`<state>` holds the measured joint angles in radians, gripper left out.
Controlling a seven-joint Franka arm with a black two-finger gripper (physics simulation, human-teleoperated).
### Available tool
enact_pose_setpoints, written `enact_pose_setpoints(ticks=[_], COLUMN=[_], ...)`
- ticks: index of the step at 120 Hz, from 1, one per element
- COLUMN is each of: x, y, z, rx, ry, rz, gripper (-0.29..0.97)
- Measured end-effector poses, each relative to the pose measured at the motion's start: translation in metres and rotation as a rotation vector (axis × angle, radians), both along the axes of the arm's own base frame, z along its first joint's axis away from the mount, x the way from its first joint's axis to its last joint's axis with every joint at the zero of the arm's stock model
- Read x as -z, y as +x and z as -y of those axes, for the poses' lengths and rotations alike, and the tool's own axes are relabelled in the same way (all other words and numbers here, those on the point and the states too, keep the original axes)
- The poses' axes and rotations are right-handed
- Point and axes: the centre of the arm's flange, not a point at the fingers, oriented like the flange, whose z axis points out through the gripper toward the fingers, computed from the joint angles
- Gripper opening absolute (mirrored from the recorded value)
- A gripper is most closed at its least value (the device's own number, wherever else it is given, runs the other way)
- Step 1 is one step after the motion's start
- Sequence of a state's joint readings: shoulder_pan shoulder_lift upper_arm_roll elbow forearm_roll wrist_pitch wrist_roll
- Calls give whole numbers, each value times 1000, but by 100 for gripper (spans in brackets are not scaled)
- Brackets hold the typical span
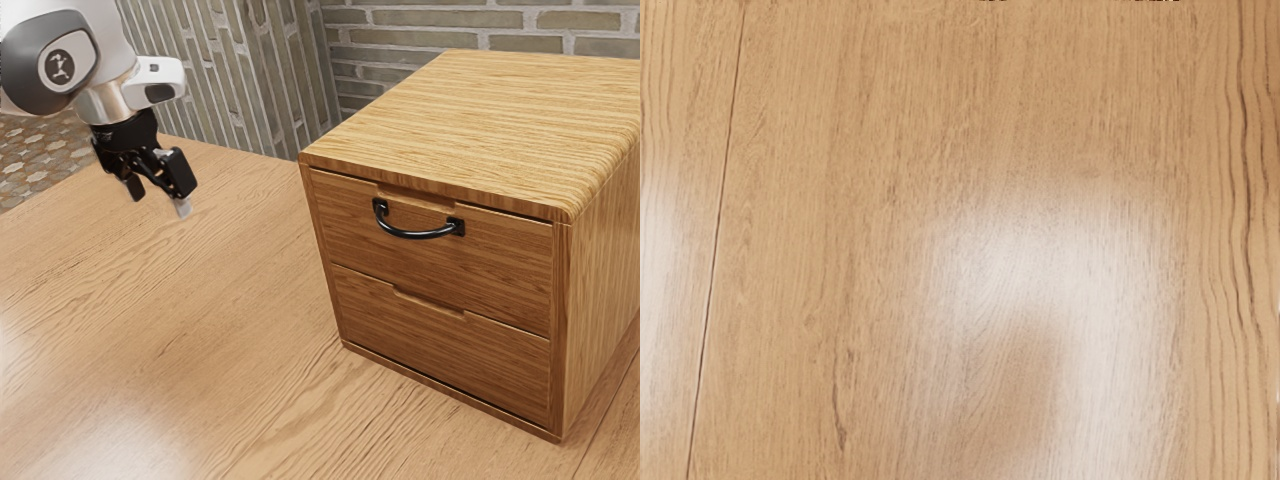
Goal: Pull the drawer handle with one arm to open the drawer
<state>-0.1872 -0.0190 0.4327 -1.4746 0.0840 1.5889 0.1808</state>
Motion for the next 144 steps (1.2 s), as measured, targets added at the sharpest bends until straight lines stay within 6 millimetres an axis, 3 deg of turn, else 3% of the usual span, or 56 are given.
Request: enact_pose_setpoints(ticks=[25, 31, 42, 49, 57, 86, 112, 125, 131, 136, 144], x=[-2, -23, -89, -107, -113, -111, -100, -101, -86, -75, -44], y=[3, -2, -23, -34, -39, -36, -35, -42, -48, -56, -62], z=[14, 13, 10, 9, 9, 28, 20, 26, 28, 46, 103], rx=[27, 27, 18, 15, 15, 53, 40, 52, 59, 105, 243], ry=[-1, 14, 65, 75, 78, 61, 38, 20, -4, -27, -58], rz=[5, 44, 156, 184, 187, 170, 146, 124, 65, 21, -73], gripper=[68, 68, 68, 68, 68, 68, 68, 68, 68, 68, 68])
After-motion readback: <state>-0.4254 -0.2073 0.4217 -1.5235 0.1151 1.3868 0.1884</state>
